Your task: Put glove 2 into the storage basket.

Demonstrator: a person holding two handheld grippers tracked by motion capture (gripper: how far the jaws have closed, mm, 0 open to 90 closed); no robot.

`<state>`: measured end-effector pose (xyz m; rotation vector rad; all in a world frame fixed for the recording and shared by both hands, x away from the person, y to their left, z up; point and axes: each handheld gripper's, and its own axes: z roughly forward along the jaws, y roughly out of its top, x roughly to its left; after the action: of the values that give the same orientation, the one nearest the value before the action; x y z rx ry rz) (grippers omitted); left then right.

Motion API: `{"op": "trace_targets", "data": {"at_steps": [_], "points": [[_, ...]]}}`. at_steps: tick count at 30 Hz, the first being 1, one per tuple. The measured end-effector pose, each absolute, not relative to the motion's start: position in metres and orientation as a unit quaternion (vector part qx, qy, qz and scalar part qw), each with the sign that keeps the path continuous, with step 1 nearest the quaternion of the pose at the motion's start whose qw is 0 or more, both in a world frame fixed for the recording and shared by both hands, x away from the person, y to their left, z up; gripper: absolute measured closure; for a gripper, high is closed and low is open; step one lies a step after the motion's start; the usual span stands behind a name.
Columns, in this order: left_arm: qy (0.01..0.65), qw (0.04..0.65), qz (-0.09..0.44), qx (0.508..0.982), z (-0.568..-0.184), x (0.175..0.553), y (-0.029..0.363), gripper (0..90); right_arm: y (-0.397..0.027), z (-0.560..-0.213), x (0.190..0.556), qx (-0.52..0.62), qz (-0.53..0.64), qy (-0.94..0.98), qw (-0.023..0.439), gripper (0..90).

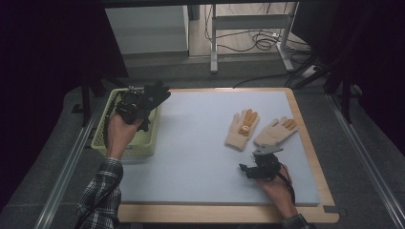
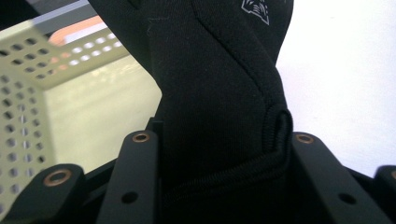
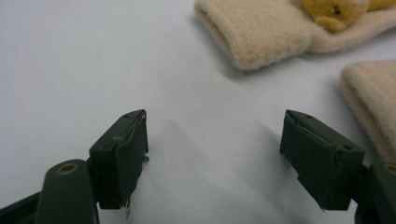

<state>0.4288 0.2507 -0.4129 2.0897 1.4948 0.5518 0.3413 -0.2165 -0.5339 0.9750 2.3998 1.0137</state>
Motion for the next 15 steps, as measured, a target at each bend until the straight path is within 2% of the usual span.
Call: {"op": "trace_targets", "data": {"at_steps": [15], "points": [[0.603,0.232,0.203,0.736,-0.442,0.435,0.309,59.9,-0.216,-0.534,0.341,0.345,0.359,0.849,0.179,23.0]]}}
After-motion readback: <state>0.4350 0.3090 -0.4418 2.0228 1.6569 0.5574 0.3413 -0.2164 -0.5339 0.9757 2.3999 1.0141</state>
